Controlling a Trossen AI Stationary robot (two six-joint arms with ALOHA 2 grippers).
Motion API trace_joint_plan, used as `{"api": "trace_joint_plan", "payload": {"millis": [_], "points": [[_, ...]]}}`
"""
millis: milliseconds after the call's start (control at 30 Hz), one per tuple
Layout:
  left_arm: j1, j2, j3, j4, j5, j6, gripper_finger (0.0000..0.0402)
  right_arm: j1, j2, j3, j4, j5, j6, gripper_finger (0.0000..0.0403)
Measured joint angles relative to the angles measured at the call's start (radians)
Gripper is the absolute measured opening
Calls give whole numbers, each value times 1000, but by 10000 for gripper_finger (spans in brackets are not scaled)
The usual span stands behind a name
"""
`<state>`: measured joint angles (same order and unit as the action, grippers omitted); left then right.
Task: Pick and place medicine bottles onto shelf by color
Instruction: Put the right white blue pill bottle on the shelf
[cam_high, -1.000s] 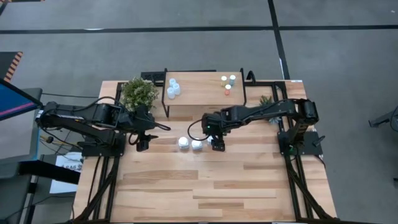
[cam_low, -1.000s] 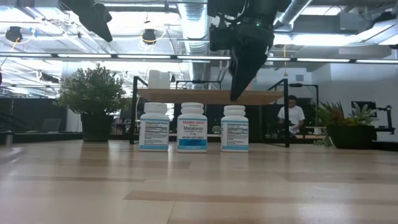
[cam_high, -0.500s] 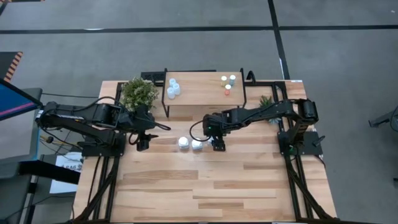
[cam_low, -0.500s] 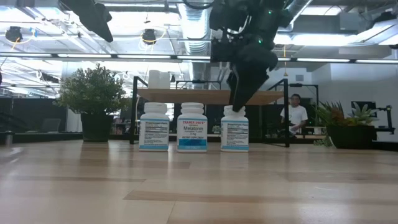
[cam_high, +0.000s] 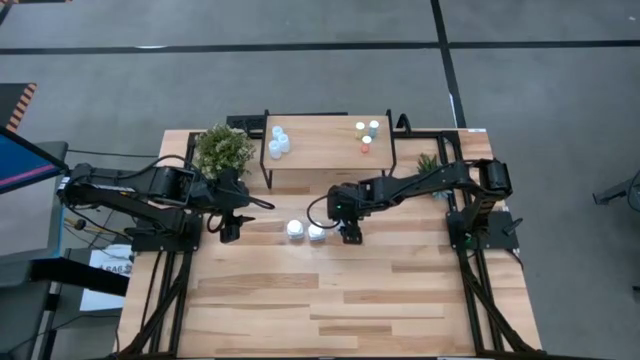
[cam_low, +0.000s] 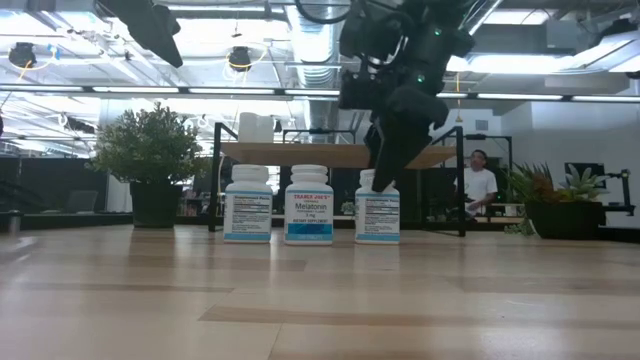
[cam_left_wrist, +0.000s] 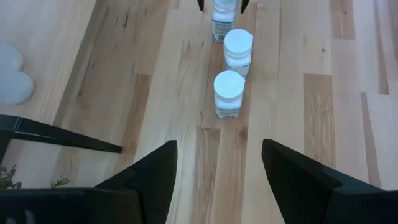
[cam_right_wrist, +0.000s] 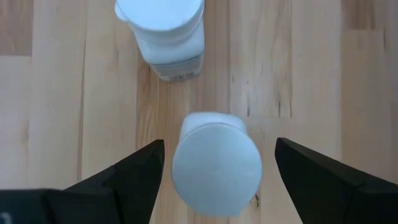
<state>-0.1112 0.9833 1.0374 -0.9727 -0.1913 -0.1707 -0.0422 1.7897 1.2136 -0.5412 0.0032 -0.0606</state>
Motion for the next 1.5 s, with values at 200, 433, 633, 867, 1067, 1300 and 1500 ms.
{"api": "trace_joint_plan", "payload": {"millis": [200, 433, 633, 867, 1067, 1300, 1500], "points": [[0, 0, 0, 0, 0, 1, 222, 0, 0, -3, 8, 0, -4, 324], [0, 0, 0, -1, -1, -14, 222, -6, 0, -3, 13, -1, -19, 324], [0, 0, 0, 2, -5, -14, 222, -6, 0, -3, 12, -1, -19, 324], [0, 0, 0, 3, -5, -14, 222, -6, 0, -3, 12, -1, -20, 322], [0, 0, 0, 3, -4, -14, 222, -6, 0, -3, 12, -2, -19, 295], [0, 0, 0, 3, -4, -13, 222, -6, 0, -3, 12, -3, -14, 261], [0, 0, 0, 3, -4, -11, 222, -6, 0, -2, 14, -4, 35, 214]]}}
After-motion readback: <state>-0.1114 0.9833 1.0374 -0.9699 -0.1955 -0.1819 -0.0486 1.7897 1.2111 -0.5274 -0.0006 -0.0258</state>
